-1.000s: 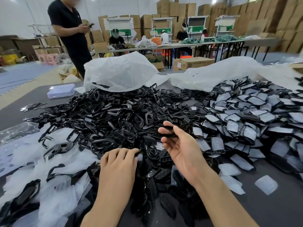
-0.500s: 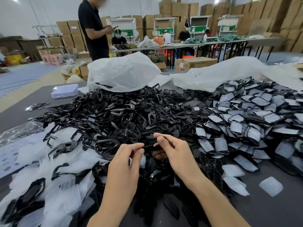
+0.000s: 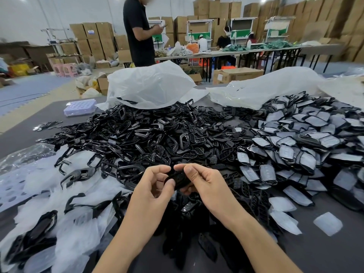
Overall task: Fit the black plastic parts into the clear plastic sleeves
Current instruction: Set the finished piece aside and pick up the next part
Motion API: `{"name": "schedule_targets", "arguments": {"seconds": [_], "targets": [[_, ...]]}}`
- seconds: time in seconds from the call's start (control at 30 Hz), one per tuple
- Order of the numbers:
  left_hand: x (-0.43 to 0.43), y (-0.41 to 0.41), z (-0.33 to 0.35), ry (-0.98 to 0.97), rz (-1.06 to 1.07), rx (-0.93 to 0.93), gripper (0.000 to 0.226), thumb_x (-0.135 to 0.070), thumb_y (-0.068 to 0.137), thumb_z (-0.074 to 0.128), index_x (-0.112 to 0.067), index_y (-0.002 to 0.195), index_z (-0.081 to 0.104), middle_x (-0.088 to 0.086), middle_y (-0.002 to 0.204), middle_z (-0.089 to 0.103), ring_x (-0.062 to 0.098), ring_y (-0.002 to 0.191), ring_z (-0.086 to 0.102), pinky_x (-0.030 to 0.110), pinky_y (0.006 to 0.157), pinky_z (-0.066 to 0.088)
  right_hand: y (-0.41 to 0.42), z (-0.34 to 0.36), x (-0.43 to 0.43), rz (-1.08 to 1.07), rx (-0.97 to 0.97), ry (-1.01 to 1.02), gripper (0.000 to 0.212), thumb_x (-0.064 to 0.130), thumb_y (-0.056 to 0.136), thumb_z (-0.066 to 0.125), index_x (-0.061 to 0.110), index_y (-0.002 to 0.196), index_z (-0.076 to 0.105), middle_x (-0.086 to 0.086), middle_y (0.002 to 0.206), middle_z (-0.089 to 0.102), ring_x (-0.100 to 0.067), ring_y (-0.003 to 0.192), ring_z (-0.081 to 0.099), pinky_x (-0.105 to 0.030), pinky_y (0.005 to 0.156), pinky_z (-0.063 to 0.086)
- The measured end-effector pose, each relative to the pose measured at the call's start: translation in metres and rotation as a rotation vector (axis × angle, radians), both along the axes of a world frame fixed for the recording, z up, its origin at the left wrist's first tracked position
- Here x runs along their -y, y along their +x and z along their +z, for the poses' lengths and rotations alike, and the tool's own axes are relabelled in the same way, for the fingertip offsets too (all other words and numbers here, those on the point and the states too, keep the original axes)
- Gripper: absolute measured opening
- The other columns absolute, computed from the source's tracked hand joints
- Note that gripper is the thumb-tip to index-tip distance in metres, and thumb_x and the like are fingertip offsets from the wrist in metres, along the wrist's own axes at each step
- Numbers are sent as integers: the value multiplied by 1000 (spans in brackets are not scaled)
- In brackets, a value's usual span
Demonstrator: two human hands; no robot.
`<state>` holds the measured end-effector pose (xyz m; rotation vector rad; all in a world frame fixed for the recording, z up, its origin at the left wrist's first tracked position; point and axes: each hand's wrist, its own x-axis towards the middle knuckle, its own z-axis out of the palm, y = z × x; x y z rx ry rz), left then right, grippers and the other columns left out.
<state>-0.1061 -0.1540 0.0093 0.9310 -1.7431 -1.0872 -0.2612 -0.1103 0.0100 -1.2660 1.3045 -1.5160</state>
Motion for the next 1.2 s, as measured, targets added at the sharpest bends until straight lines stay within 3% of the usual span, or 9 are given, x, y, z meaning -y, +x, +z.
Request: {"name": "schedule_targets", "arguments": {"seconds": [0.07,0.2,0.3,0.43,0.57,0.73,0.97,1.1,1.2], "targets": [[3,3,1,-6,-61,40,25,-15,94,64,-38,106,64,-13,77,58,2,68,53,11,65,43,0,0,-1,-3,-55,-7,25,36,105,53,34,109,77,0,89,77,-11,72,65,-29,73,56],[6,3,-2,-65,18,29,25,-17,95,65,-41,101,64,-4,79,63,15,72,65,15,66,47,-2,1,-1,-22,-86,-18,19,32,102,60,34,108,77,2,84,77,-6,68,65,-19,70,53],[5,0,-6,-124,124,54,29,-18,92,68,-47,94,65,-15,78,67,6,72,65,9,65,45,-2,-2,0,-2,-98,12,16,23,97,69,35,103,78,7,80,77,-4,70,70,-16,69,53],[1,0,-8,-363,208,174,26,-19,93,67,-44,99,64,-26,92,67,-8,93,63,3,80,41,-4,-5,1,-64,-144,59,18,22,96,70,39,97,75,4,79,78,-12,73,76,-25,71,60],[4,5,-11,-465,200,378,22,-36,95,54,-37,117,58,-25,101,63,1,95,58,24,85,46,-15,-3,0,-262,-141,23,15,20,97,69,35,95,73,9,77,77,-8,69,74,-17,66,57],[7,7,-23,-688,248,807,28,-30,82,77,-21,107,71,-7,100,67,23,98,62,41,84,50,-21,-1,-1,-377,-84,-4,10,22,100,64,31,99,69,8,73,76,-6,66,72,-12,64,52],[8,1,-28,-685,334,816,9,-25,82,77,-26,87,70,-9,87,64,23,92,60,39,83,41,-18,-1,-2,-389,-73,-8,10,23,99,65,31,101,69,10,75,76,-7,67,72,-12,65,52],[8,0,-29,-679,346,791,12,-34,85,75,-27,86,66,-11,87,63,22,96,60,36,86,34,-17,0,-1,-383,-66,0,9,23,99,64,32,101,69,9,75,77,-7,68,72,-13,66,53],[8,-2,-27,-649,356,813,25,-48,81,73,-26,92,70,-8,90,65,24,98,60,40,90,38,-17,0,-1,-378,-60,3,9,24,99,64,32,102,69,10,75,77,-7,69,73,-13,66,53]]}}
